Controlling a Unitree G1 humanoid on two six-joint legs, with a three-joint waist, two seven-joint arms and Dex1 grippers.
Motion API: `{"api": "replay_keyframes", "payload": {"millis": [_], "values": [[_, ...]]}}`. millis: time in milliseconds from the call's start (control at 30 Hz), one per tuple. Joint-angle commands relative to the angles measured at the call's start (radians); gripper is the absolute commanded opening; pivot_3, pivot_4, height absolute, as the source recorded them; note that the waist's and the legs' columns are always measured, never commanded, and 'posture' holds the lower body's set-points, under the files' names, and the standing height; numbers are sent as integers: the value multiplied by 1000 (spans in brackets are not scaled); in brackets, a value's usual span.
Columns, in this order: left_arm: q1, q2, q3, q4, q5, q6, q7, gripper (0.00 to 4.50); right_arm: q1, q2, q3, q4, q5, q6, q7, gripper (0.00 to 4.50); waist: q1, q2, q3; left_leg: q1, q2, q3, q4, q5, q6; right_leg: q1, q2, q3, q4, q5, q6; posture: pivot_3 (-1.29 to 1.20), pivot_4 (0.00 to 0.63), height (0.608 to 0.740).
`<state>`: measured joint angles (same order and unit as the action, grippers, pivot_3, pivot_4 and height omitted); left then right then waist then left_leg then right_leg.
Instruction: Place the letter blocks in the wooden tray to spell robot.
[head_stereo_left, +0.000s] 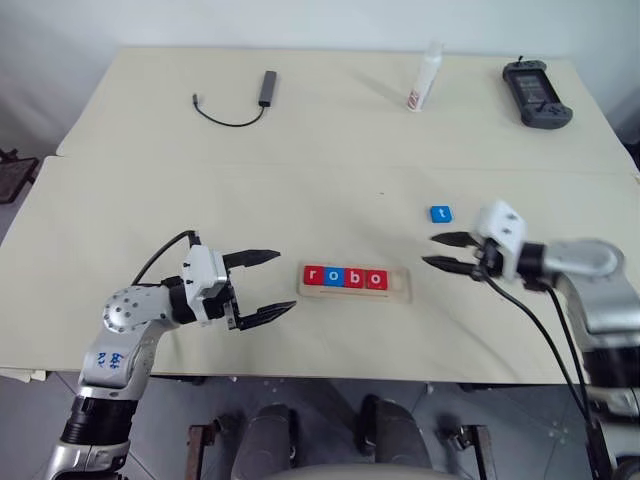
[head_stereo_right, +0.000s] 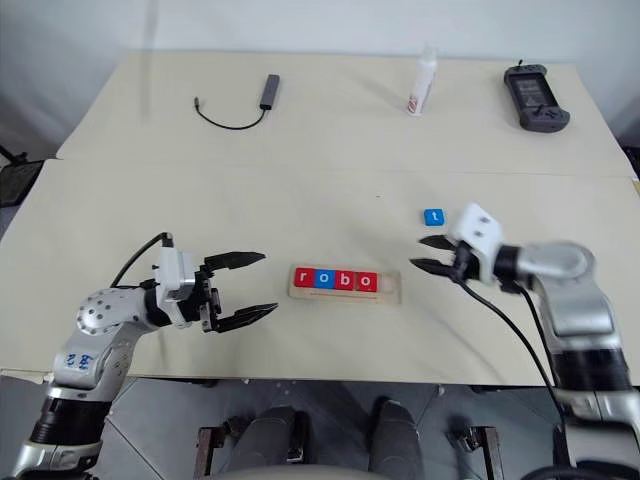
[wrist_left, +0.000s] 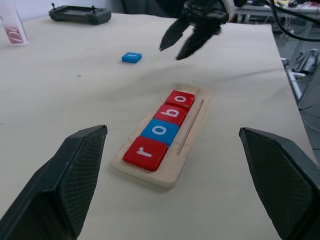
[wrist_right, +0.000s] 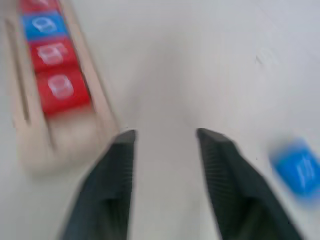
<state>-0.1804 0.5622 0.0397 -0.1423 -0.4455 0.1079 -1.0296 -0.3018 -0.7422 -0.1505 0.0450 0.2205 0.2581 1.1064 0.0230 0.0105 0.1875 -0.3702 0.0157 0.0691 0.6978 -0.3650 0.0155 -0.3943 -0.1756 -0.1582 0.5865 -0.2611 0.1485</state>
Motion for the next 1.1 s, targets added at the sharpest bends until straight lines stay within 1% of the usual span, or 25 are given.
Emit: {"api": "replay_keyframes", "payload": {"millis": [33, 133, 167, 267, 400, 467, 533, 600, 667, 767, 833, 933, 1000, 1100], "values": [[-38, -7, 0, 26, -11, -24, -26, 4500, 123, 32, -212, -56, 100, -135, -68, 3317, 1, 0, 0, 0, 0, 1, 0, 0, 0, 0, 0, 0, 0, 0, 0, 0, 150, 740], [-73, -9, 0, 71, -11, -28, -41, 4500, 285, 54, -330, -81, 123, -161, -119, 4295, 2, 0, 0, 1, 0, 1, 0, 0, 0, 0, 0, 1, 1, 0, 0, 0, 150, 740], [-84, -10, 0, 82, -13, -26, -46, 4500, 334, 62, -357, -89, 128, -169, -134, 4448, 3, 0, 0, 1, 0, 1, 0, 0, 0, 0, 0, 1, 1, 0, 0, 0, 150, 740], [-109, -19, 7, 103, -26, -15, -47, 4500, 398, 89, -387, -98, 137, -181, -191, 4448, 0, 0, 0, 1, 0, 1, 0, 0, 0, 1, 0, 1, 0, 0, 0, 0, 150, 740], [-121, -24, 5, 110, -21, -17, -52, 4500, 395, 90, -353, -111, 127, -146, -239, 4448, -19, 1, 0, 3, 1, 3, 0, 0, 0, 1, 0, 3, 1, 0, 0, 0, 150, 740], [-123, -26, 4, 112, -12, -25, -50, 4500, 330, 96, -337, -113, 141, -59, -310, 4448, -26, 1, 0, 4, 1, 2, 0, 0, 0, 1, 0, 3, 3, 0, 0, 0, 150, 740], [-121, -26, 3, 111, -1, -34, -45, 4500, 266, 76, -284, -117, 123, 1, -336, 4448, -28, 1, 0, 4, 1, 3, 0, 0, 0, 0, 0, 4, 3, 0, 0, 0, 150, 740], [-110, -27, 2, 103, 5, -40, -42, 4500, 165, 52, -209, -115, 100, 120, -375, 4448, -29, 1, 0, 4, 1, 3, 0, 0, -1, 0, 1, 4, 3, 0, 0, 0, 150, 740], [-101, -27, 1, 94, 5, -41, -39, 4500, 90, 51, -176, -108, 123, 224, -401, 4448, -26, 2, 0, 4, 1, 3, 0, 0, 0, 0, 1, 4, 3, 0, 0, 0, 150, 740], [-80, -31, 4, 70, 5, -42, -24, 4500, -54, 68, -100, -58, 112, 362, -446, 4448, -21, 2, 0, 2, 1, 1, 0, 0, 0, -1, 0, 3, 3, 0, 0, 0, 150, 740], [-66, -32, 6, 55, 5, -42, -12, 4500, -148, 100, -60, -4, 102, 410, -483, 4448, -20, 2, 0, 1, 1, 1, 1, 0, 0, -1, 0, 2, 2, 0, 0, 0, 150, 740], [-48, -33, 6, 33, 5, -41, 5, 4500, -260, 148, -4, 106, 40, 435, -574, 4448, -24, 2, 0, 1, 1, 0, 1, 0, 0, -1, 0, 2, 2, 0, 0, 0, 150, 740], [-36, -36, 6, 17, 5, -39, 17, 4500, -302, 178, 19, 168, 10, 431, -619, 4448, -23, 2, 0, 0, 1, 0, 0, 0, 0, -1, 0, 1, 2, 0, 0, 0, 150, 740], [-17, -37, 8, -6, 3, -35, 35, 4500, -333, 216, 49, 220, -12, 427, -646, 4448, -24, 2, 0, 0, 0, 0, 0, 0, 0, -1, 0, 1, 2, 0, 0, 0, 150, 740]]}}
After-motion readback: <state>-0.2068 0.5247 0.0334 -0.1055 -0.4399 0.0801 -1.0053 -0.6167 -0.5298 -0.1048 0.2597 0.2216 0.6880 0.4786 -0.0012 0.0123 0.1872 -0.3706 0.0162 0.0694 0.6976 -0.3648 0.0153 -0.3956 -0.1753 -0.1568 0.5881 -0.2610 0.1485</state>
